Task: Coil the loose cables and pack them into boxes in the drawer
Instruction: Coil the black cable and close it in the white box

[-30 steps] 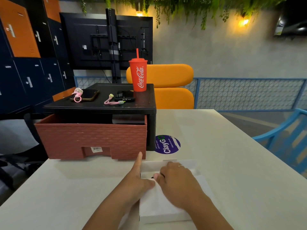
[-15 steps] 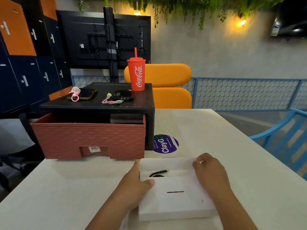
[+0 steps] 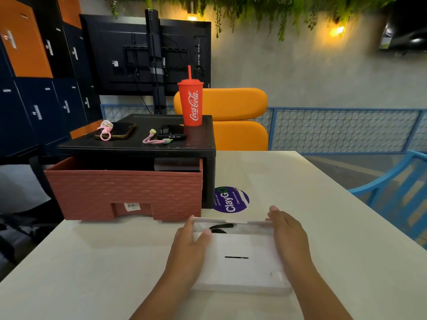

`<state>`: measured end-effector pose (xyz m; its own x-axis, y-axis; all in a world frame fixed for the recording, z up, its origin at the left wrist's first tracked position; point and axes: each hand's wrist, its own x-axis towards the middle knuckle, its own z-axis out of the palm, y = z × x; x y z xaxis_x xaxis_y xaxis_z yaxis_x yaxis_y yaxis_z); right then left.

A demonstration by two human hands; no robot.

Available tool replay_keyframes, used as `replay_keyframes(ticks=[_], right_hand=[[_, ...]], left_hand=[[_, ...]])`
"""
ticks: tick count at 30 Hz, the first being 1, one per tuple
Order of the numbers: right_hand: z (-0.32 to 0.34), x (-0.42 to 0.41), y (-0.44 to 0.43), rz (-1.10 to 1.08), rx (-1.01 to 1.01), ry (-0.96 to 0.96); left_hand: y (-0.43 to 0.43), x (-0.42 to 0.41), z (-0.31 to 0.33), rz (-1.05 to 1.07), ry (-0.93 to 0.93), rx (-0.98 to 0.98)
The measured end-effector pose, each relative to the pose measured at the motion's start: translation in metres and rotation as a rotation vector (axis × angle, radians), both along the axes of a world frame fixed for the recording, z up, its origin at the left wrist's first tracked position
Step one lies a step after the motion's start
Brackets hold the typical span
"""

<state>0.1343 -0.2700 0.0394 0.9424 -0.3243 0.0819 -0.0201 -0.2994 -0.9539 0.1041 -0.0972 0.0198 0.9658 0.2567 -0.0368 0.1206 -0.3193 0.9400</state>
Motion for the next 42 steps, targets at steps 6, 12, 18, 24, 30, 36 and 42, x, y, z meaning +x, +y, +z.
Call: replay_keyframes(ticks=[6,12,18,24,30,36,42], right_hand=[[-0.004,0.006,-0.007,0.054,0.057,0.041],[0.008,0.004,-0.015,0.232,0.516,0.155],[0.023,-0.006,-0.027,0.299,0.554,0.062],[0.034,-0.011,-0.033,0.316,0.557,0.015],[0.011,-0.004,-0.017,0.229,0.264,0.002],[-0.015,0.01,-0.011,0.206,0.012,0.021],[-0.019,0.008,-0.009,0.278,-0.094,0.043]], left_hand=[[-0.002,-0.001,0.0,0.009,-0.02,0.025],[0.0,-0.002,-0.003,-0.048,-0.085,0.062],[0.002,-0.007,-0.005,-0.176,-0.153,0.171],[0.001,-0.008,-0.007,-0.237,-0.22,0.184],[-0.002,-0.003,-0.012,-0.158,-0.279,0.107],[0.003,0.005,-0.015,-0.09,-0.234,0.015],[0.005,0.005,-0.014,-0.101,-0.15,0.033]])
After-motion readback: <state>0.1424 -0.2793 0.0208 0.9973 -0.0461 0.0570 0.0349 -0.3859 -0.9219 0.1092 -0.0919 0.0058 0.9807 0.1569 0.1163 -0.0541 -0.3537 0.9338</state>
